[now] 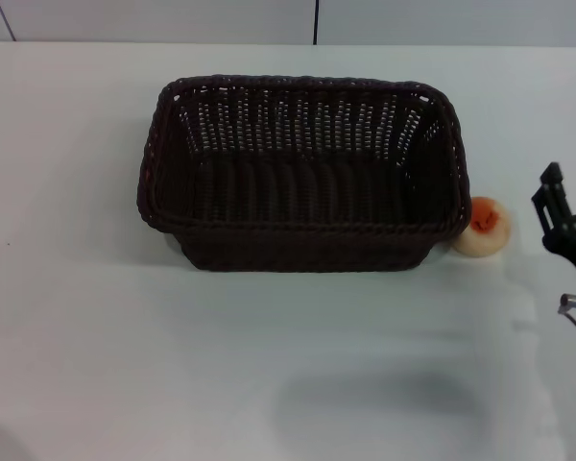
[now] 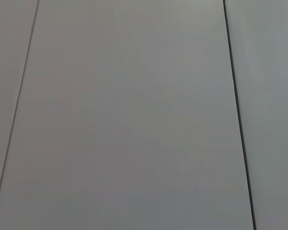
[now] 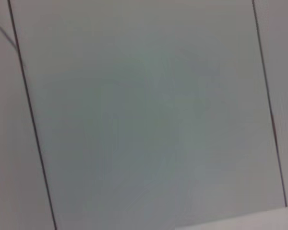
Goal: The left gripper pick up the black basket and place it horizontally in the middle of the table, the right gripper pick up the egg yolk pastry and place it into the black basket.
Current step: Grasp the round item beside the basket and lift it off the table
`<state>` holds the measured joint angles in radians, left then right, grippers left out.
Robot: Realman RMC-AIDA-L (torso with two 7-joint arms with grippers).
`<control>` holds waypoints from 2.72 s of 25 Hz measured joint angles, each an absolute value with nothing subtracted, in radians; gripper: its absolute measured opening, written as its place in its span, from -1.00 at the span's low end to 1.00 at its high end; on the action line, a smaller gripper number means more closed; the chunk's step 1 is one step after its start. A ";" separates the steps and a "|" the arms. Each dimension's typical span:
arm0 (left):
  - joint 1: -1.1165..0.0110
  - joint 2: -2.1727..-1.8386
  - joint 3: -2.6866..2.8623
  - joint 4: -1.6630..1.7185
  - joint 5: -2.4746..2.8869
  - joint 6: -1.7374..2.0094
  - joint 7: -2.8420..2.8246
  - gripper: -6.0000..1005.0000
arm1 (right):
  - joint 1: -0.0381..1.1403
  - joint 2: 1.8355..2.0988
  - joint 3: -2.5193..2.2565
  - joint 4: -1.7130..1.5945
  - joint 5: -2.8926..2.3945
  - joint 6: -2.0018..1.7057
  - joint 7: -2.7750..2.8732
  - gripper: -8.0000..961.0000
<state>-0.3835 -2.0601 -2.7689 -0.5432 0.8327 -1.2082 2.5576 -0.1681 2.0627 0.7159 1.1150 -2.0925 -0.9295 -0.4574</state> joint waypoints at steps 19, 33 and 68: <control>-0.358 -2.064 -2.770 -0.558 0.811 -1.272 2.546 -0.18 | 0.001 2.074 0.713 0.907 -2.080 -0.849 -0.317 0.42; -0.357 -2.065 -2.770 -0.558 0.797 -1.299 2.545 -0.18 | 0.059 2.079 0.685 0.835 -2.080 -0.830 -0.254 0.42; -0.334 -2.069 -2.768 -0.558 0.776 -1.368 2.519 -0.18 | 0.151 2.082 0.647 0.719 -2.068 -0.804 -0.146 0.29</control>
<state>-0.3336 -2.0694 -2.7680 -0.5583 0.7764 -1.3683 2.5191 0.1514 2.0817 0.6473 0.7194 -2.0677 -0.8042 -0.1456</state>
